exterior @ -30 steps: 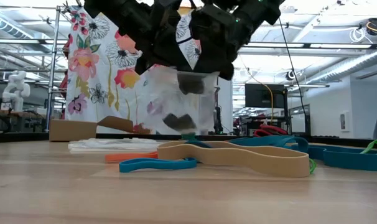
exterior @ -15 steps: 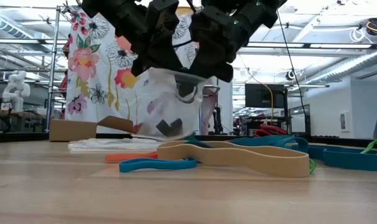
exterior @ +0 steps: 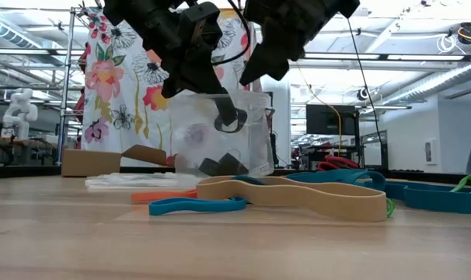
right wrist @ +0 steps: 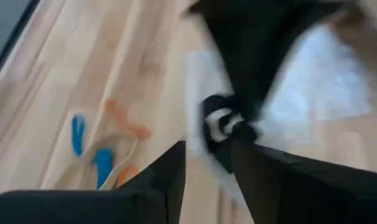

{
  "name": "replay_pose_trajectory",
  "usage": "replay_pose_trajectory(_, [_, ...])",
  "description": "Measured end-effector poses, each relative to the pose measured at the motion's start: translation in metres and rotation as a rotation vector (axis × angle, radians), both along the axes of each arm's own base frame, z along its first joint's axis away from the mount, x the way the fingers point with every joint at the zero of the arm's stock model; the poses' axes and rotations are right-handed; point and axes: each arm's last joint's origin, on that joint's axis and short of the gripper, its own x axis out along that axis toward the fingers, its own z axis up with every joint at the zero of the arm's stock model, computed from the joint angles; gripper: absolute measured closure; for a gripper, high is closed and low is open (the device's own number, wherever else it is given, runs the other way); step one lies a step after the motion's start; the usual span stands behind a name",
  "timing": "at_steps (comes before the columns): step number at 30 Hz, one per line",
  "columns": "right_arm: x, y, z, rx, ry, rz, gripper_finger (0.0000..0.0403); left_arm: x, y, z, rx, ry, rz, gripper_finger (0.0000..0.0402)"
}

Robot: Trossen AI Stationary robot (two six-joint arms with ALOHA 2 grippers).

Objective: Sort rubber bands
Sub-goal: Close the transparent zip bag

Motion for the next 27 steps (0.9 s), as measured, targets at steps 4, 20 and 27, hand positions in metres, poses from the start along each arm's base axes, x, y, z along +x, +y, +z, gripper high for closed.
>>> replay_pose_trajectory(4, [0.001,0.013,-0.003,-0.093,0.002,0.041,0.0284,0.001,0.001,0.001,-0.008,-0.008,-0.004,0.0401])
replay_pose_trajectory(20, [0.001,0.031,-0.014,-0.156,0.064,0.073,0.0384,0.004,0.000,0.005,-0.041,-0.066,-0.033,0.0401])
replay_pose_trajectory(27, [0.005,0.033,0.005,-0.133,0.023,0.016,0.0401,0.006,0.002,0.007,-0.044,-0.095,-0.009,0.0401])
